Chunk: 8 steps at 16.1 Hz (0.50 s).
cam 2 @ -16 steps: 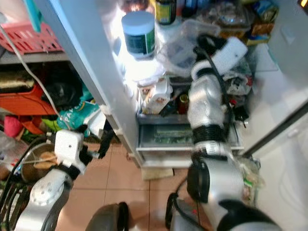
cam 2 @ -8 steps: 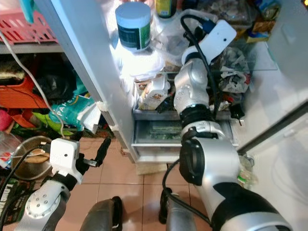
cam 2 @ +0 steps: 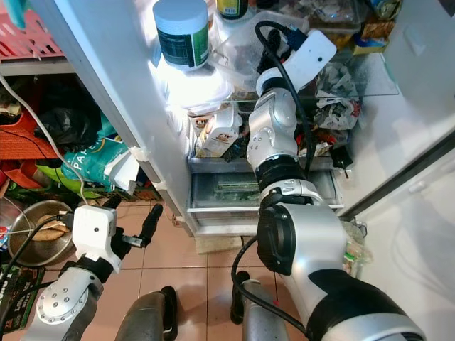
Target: Restocking fridge
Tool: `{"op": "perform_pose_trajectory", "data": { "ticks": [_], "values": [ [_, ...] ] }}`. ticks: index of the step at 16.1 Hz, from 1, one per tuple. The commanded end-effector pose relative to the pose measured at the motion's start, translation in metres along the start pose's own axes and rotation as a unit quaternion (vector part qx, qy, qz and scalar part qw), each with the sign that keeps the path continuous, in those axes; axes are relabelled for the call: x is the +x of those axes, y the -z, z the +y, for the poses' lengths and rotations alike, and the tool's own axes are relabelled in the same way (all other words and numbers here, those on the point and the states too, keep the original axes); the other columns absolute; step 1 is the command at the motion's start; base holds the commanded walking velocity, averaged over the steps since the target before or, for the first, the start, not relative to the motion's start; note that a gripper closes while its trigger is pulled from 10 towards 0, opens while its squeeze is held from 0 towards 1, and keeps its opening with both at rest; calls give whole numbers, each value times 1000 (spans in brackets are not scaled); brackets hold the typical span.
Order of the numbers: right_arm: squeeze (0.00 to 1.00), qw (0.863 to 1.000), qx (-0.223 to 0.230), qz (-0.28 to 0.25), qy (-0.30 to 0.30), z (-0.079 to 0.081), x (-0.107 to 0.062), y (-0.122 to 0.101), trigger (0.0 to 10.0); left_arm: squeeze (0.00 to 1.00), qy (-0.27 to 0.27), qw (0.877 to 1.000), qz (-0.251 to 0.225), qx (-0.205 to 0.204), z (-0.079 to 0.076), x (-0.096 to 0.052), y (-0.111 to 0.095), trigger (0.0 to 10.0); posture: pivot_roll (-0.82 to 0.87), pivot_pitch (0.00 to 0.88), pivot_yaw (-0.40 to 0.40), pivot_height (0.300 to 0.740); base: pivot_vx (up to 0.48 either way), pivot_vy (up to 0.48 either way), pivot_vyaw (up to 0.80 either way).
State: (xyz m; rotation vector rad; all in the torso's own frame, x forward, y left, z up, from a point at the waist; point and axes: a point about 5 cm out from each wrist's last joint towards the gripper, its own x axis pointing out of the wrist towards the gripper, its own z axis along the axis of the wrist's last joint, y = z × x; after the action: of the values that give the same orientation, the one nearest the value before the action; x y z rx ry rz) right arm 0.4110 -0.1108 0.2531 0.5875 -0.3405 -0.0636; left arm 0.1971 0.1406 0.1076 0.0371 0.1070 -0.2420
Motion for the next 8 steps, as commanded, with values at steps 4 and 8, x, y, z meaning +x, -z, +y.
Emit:
{"op": "perform_pose_trajectory", "data": {
  "ticks": [4,8],
  "values": [
    [1000,999,17,1,-37,7,-2,3,10000,0,-6,1000,12,7,5,-3,2,10000,220,279,31,740,0,0,0],
    [1000,999,39,-9,-26,-4,-1,-1,10000,0,-3,1000,11,10,6,-1,2,10000,216,275,42,740,0,0,0]
  ]
}}
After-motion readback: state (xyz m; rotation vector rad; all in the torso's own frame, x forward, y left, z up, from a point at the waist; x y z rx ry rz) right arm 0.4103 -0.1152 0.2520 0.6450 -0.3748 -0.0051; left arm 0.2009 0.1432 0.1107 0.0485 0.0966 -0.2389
